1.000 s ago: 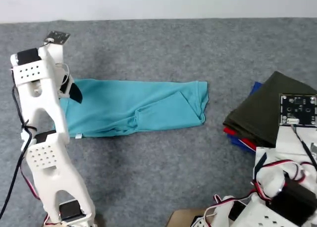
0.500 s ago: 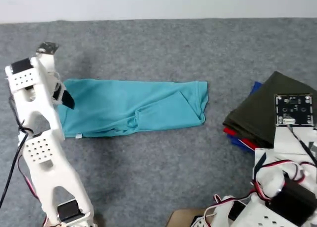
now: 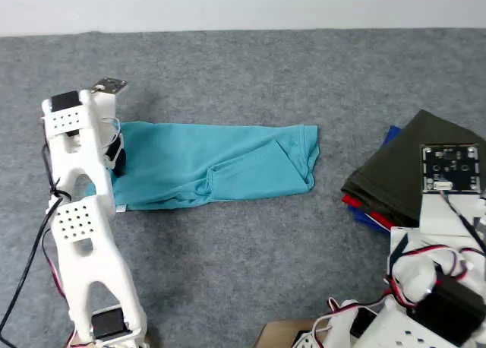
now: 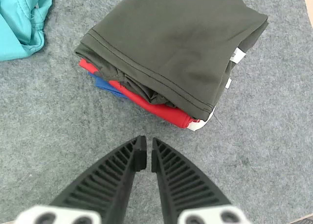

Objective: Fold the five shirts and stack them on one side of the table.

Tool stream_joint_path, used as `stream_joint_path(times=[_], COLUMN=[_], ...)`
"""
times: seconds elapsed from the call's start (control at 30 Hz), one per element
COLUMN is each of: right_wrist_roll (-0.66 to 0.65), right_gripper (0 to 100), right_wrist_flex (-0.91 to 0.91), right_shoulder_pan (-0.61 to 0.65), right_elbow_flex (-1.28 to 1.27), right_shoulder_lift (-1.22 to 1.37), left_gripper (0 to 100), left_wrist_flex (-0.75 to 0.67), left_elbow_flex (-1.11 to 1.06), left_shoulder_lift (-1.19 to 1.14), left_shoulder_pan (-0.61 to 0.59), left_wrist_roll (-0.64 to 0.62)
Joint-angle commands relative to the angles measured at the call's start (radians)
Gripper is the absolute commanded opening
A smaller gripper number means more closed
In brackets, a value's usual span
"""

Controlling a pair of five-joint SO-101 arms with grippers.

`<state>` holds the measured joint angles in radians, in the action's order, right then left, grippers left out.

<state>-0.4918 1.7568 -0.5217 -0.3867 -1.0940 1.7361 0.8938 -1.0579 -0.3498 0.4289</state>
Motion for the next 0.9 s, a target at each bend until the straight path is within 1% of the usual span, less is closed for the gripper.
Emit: stream_joint_path(times=[0.0,0.17,0.27,0.4,0.5,0.6,0.7,0.87], right_wrist_roll=[-0.006,-0.006,-0.006,-0.006,-0.006,-0.006,-0.006,-0.006], right_gripper=[3.2,3.1,3.1,3.0,3.0,2.9,2.9,2.9], right_wrist_flex=[0.041,0.041,0.041,0.041,0.039,0.039,0.039,0.039], right_shoulder_pan=[-0.010,-0.010,-0.010,-0.010,-0.010,-0.010,-0.010,-0.010], right_elbow_flex=[0.009,0.009,0.009,0.009,0.009,0.009,0.008,0.005], right_shoulder_lift=[-0.004,-0.004,-0.004,-0.004,-0.004,-0.004,-0.004,-0.004], left_gripper=[0,0,0,0,0,0,0,0], left_wrist_flex=[0.020,0.020,0.020,0.020,0.018,0.018,0.017,0.015], left_elbow_flex=[0.004,-0.065,-0.176,-0.354,-0.427,-0.427,-0.386,-0.216], left_shoulder_lift=[-0.026,0.123,0.285,0.511,0.635,0.681,0.671,0.559], left_shoulder_pan=[0.005,0.032,0.092,0.238,0.364,0.493,0.601,0.723], left_wrist_roll=[0.005,0.002,0.002,0.002,-0.063,-0.140,-0.209,-0.310])
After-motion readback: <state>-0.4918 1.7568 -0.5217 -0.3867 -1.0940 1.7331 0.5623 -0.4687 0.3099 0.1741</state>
